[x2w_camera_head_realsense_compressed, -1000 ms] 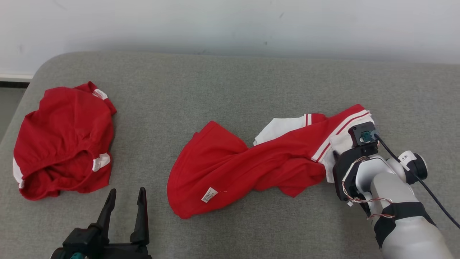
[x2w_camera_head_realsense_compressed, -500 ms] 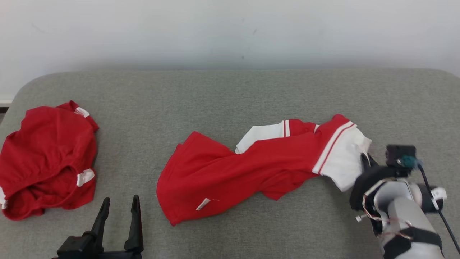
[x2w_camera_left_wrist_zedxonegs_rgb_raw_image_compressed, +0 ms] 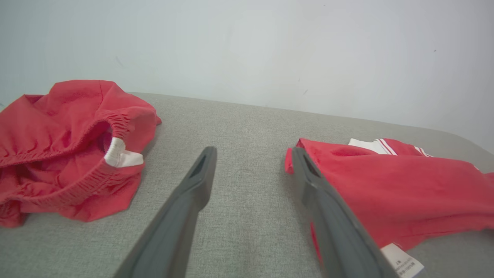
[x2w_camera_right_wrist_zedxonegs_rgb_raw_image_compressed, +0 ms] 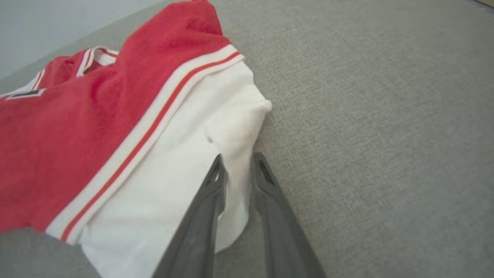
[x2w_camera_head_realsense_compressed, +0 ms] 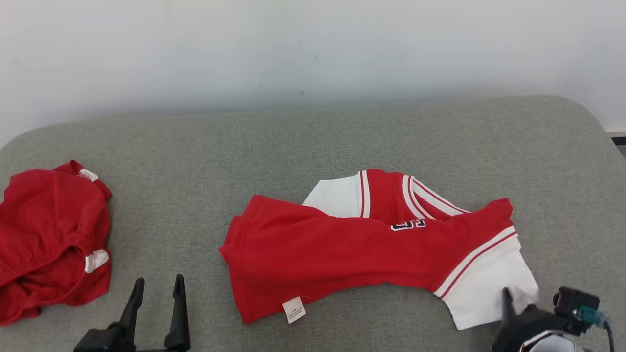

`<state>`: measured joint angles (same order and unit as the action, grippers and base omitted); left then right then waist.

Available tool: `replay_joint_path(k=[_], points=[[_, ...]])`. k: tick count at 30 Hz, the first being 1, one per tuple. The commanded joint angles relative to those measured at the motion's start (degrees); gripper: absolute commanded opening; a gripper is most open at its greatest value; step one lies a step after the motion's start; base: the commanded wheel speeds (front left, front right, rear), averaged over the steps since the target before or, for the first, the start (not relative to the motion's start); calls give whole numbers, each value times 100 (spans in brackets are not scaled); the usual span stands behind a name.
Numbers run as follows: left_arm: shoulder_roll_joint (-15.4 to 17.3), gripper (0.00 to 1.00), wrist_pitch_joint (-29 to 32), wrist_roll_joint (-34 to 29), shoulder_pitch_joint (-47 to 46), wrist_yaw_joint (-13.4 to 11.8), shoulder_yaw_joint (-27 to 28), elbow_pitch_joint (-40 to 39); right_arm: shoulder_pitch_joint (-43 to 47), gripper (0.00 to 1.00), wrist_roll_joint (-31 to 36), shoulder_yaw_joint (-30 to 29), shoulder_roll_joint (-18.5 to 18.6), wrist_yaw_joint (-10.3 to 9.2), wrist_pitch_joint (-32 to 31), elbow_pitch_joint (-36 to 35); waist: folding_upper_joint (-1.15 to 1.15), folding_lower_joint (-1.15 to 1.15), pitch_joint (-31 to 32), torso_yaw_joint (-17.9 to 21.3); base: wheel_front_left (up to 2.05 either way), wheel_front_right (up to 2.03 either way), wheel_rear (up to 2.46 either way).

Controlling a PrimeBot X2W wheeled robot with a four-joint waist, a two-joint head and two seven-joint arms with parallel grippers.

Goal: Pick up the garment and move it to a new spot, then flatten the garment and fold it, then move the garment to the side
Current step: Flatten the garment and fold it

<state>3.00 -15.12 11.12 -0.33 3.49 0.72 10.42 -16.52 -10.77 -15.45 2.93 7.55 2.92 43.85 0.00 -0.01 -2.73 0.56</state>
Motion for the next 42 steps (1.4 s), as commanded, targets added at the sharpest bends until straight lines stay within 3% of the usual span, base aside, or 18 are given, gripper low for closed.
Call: replay_joint_path(k=[1,13,22,29,42], points=[[-3,100,-4,-15,63,4,10,26,122,100,-37,73,-5,-13,-63,-6,0,1,26,14,0,0,0],[-7,100,-4,1,212,36,32,126,677,100,463,-90,-3,-13,60,-1328,0,1,272,-15,0,0,0],[-10,100,-4,61,318,20,128,169,1146,100,635,938,-1,-13,770,-2760,0,1,537,-19,0,0,0],[-11,100,-4,86,357,-16,190,130,1381,100,779,1448,-4,-14,688,-3095,0,1,717,56,0,0,0],[-12,100,-4,157,574,-99,355,75,1764,100,976,1764,-1,-14,384,-3298,0,1,902,246,0,0,0]])
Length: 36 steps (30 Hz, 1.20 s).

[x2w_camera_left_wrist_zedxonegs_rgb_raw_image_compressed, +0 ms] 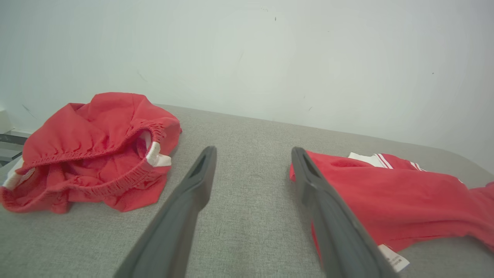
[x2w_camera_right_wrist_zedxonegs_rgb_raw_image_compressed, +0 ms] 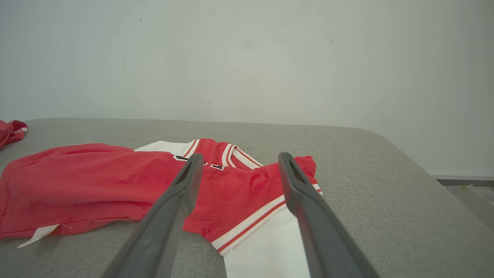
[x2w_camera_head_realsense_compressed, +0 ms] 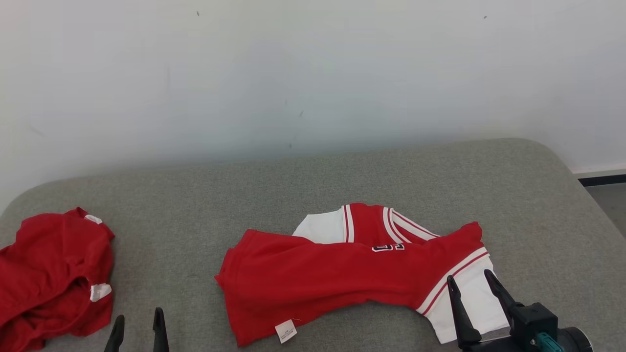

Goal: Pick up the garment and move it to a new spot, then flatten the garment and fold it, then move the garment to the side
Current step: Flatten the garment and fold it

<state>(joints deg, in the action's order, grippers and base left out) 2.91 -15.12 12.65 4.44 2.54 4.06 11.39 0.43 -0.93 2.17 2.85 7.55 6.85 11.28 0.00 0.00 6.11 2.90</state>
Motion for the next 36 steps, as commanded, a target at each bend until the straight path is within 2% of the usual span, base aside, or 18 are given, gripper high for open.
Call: replay_joint_path(k=[1,27,32,36], points=[[-2,100,-4,16,102,-8,25,-33,99,100,-21,4,7,-13,-23,-59,0,0,25,14,0,0,0],[-3,100,-3,-122,-131,113,-312,109,121,100,-264,-85,6,-14,-181,-176,0,0,-112,2,0,0,0],[0,100,21,-110,-235,186,-755,401,74,100,-572,-213,3,-14,-645,-9,0,0,-194,-13,0,0,0],[-1,100,47,-32,-409,252,-1058,784,-90,100,-580,-421,171,-14,-1152,246,0,0,-345,34,0,0,0]])
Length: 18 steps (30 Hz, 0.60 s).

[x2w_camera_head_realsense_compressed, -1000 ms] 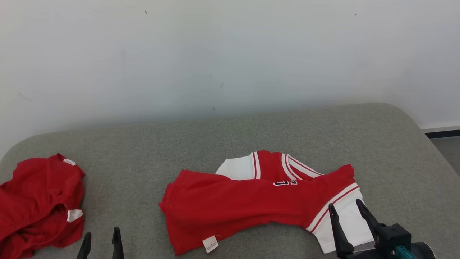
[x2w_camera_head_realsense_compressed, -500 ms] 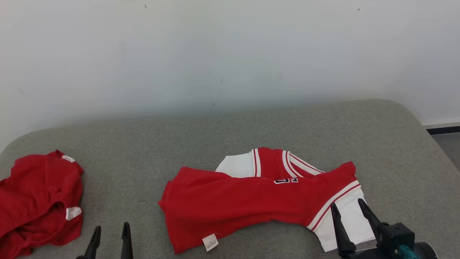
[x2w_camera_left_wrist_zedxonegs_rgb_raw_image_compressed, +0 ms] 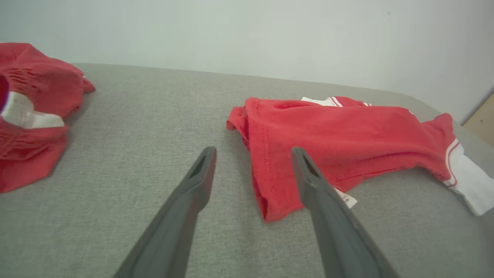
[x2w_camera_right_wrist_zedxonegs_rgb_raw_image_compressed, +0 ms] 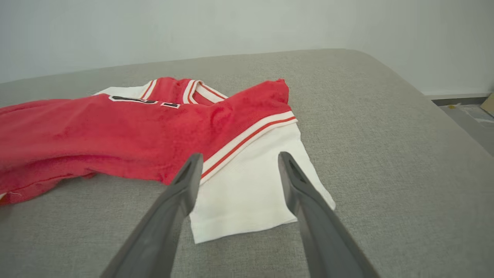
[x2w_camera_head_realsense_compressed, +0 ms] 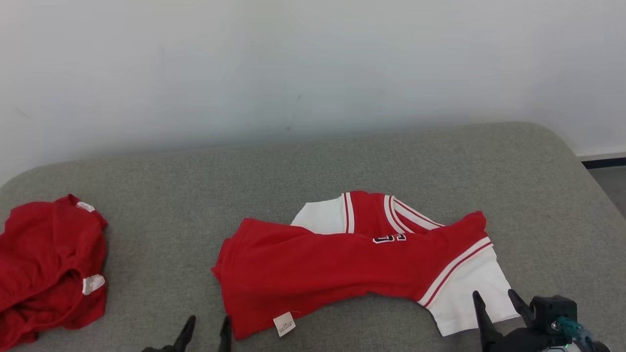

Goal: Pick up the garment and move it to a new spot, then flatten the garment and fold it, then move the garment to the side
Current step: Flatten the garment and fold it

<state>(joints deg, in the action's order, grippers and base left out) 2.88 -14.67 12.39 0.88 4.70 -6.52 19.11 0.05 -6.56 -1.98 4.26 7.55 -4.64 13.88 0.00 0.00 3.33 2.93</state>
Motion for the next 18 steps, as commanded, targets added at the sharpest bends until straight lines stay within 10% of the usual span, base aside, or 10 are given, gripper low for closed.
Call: replay_joint_path(k=[1,18], points=[[2,100,5,20,-100,36,-62,143,-98,100,-27,-28,67,-14,-101,72,0,0,-105,45,0,0,0],[5,100,-13,343,-925,105,-743,1367,-1118,100,394,-801,275,-14,-490,1572,0,0,-876,114,0,0,0]])
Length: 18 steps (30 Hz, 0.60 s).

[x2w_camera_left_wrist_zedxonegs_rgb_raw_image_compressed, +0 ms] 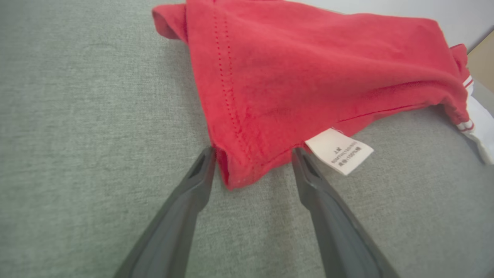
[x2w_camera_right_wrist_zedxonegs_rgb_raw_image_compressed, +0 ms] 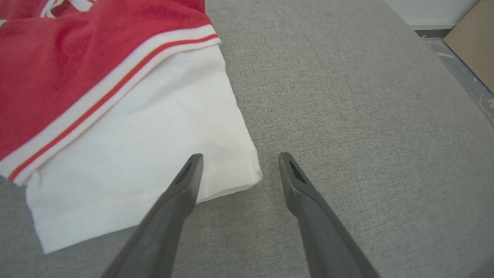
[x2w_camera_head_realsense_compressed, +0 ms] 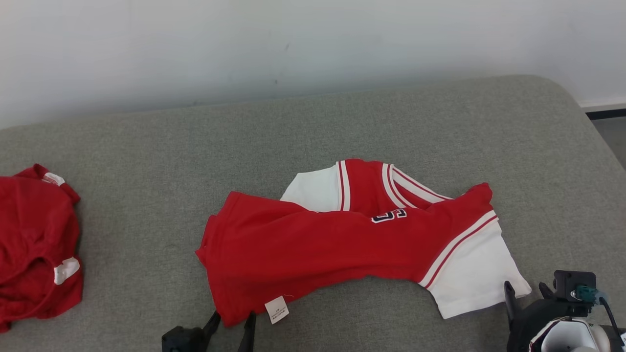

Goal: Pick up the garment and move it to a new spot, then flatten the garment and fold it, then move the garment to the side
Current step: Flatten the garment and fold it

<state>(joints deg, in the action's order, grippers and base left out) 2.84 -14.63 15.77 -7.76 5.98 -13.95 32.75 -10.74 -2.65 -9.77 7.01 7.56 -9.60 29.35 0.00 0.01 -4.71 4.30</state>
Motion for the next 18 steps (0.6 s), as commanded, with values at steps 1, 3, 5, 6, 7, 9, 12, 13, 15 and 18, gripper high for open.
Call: replay_joint_path(k=[1,3,5,6,7,9,12,13,15,18], points=[[10,100,-27,15,-74,-25,-28,4,-79,100,-32,-80,4,-16,33,109,0,-1,-93,-42,0,0,0],[10,100,-31,23,-91,-25,-53,3,-107,100,-3,-114,41,-15,35,199,0,-1,-108,-60,0,0,0],[10,100,-45,15,-118,-30,-97,-3,-172,100,30,-180,92,-15,51,359,0,-1,-129,-90,0,0,0],[10,100,-46,9,-123,-41,-103,-25,-203,100,41,-194,112,-15,60,430,0,-1,-142,-102,0,0,0],[10,100,-50,8,-125,-43,-109,-51,-231,100,46,-205,123,-15,70,492,0,-1,-155,-114,0,0,0],[10,100,-54,-29,-117,-79,-115,-151,-271,100,29,-226,131,-15,114,602,0,-1,-188,-135,0,0,0],[23,100,-53,-100,-73,-98,-109,-353,-356,100,-27,-261,143,-16,192,753,0,-1,-226,-160,0,0,0],[27,100,-51,-101,-46,-97,-110,-396,-386,100,-37,-274,139,-16,180,817,0,-1,-235,-169,0,0,0],[52,100,-51,-117,0,-81,-135,-480,-464,100,-85,-279,106,-15,128,1004,0,-1,-252,-191,0,0,0],[71,100,-51,-140,42,-71,-156,-522,-507,100,-155,-133,78,-13,-25,1233,0,-1,-265,-207,0,0,0]])
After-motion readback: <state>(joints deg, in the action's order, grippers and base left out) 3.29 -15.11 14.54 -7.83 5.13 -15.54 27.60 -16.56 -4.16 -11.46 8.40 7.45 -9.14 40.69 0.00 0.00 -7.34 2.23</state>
